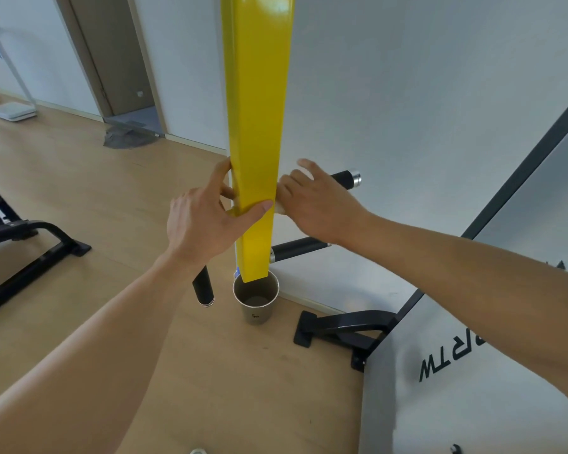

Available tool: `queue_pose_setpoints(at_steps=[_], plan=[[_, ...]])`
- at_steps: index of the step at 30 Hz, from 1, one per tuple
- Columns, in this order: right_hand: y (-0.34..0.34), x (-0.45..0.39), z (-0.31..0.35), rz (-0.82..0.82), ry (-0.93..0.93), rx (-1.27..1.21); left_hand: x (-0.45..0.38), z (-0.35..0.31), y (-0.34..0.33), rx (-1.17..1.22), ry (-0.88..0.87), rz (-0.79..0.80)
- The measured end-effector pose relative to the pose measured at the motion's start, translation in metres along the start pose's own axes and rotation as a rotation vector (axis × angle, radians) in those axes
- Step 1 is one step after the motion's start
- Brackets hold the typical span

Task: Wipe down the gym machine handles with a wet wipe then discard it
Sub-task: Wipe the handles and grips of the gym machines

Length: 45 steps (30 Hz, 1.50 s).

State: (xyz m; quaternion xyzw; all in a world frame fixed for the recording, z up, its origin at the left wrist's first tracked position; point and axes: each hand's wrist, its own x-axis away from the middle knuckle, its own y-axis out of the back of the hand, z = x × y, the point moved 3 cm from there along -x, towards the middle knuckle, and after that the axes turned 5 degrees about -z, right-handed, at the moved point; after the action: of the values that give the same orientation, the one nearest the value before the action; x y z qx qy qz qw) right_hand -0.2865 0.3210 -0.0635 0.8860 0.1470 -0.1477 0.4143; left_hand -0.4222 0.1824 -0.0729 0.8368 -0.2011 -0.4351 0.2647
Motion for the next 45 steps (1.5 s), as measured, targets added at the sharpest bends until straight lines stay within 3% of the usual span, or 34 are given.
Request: queue_pose_setpoints(at_steps=[11, 20, 27, 31, 35, 45], plan=[[-0.010, 0.056, -0.071, 0.066, -0.233, 0.068, 0.000, -0.005, -0.003, 0.011, 0.016, 0.005], [-0.004, 0.006, -0.017, -0.029, 0.012, -0.014, -0.002, 0.002, -0.001, 0.009, 0.005, -0.009], [-0.009, 0.052, -0.063, -0.065, -0.193, -0.084, 0.002, -0.005, -0.004, 0.026, 0.001, -0.014], [-0.003, 0.044, -0.042, 0.017, -0.121, -0.168, 0.003, -0.006, -0.003, 0.027, -0.002, -0.012], [0.003, 0.025, -0.020, -0.096, -0.141, -0.319, 0.002, -0.006, 0.000, 0.018, 0.002, -0.016], [-0.016, 0.057, -0.071, -0.089, -0.115, -0.069, 0.001, -0.007, -0.001, 0.042, 0.011, -0.001]])
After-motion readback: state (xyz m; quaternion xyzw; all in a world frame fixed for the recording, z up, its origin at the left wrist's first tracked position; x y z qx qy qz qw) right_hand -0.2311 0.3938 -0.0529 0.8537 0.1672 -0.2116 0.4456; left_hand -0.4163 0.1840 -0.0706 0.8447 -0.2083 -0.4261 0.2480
